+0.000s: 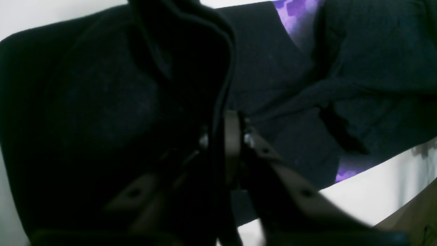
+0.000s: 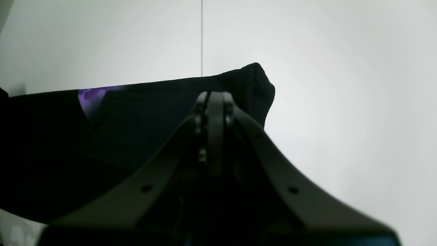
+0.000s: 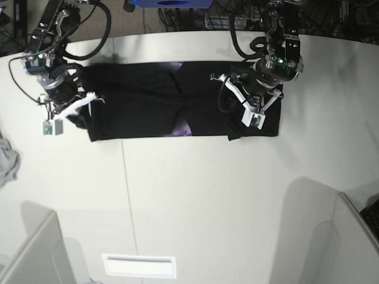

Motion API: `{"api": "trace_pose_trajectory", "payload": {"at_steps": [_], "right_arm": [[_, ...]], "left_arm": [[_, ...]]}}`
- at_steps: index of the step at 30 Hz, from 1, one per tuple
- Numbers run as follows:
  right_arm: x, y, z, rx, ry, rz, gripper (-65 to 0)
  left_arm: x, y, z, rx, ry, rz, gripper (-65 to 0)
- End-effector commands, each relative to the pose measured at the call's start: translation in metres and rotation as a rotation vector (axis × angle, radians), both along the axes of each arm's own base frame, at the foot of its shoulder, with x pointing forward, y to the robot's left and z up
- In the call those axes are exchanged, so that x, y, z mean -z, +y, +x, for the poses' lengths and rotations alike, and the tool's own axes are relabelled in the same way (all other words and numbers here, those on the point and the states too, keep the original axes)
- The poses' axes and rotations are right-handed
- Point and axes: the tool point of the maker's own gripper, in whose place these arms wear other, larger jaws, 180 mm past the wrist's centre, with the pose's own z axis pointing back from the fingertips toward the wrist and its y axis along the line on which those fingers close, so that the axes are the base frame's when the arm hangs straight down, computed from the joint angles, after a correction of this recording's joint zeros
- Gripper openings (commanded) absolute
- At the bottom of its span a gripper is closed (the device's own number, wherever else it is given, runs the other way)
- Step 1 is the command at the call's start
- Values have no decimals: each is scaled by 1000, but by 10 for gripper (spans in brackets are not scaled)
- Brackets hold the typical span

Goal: Fold the T-shirt properly
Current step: 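Grasp the strip end with the left gripper and fold it toward the right gripper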

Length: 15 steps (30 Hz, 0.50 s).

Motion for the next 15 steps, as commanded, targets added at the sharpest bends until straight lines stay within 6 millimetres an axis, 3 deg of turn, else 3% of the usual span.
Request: {"api": "trace_pose_trajectory", "payload": {"at_steps": [1, 3, 7, 12, 15], "right_arm": [[-11, -1, 6, 3, -46, 0, -650], [-11, -1, 6, 3, -46, 0, -650], [-12, -1, 7, 2, -48, 0, -650], [-11, 0, 7, 2, -48, 2, -650], [-11, -1, 6, 4, -46, 1, -650]], "left_arm": [[-9, -3, 6, 1, -33, -16, -533], [-9, -5, 6, 6, -33, -19, -456], [-9, -35, -2, 94, -27, -46, -380], [-17, -77, -6, 219, -45, -83, -380], [-22, -83, -6, 237, -59, -90, -382]]}}
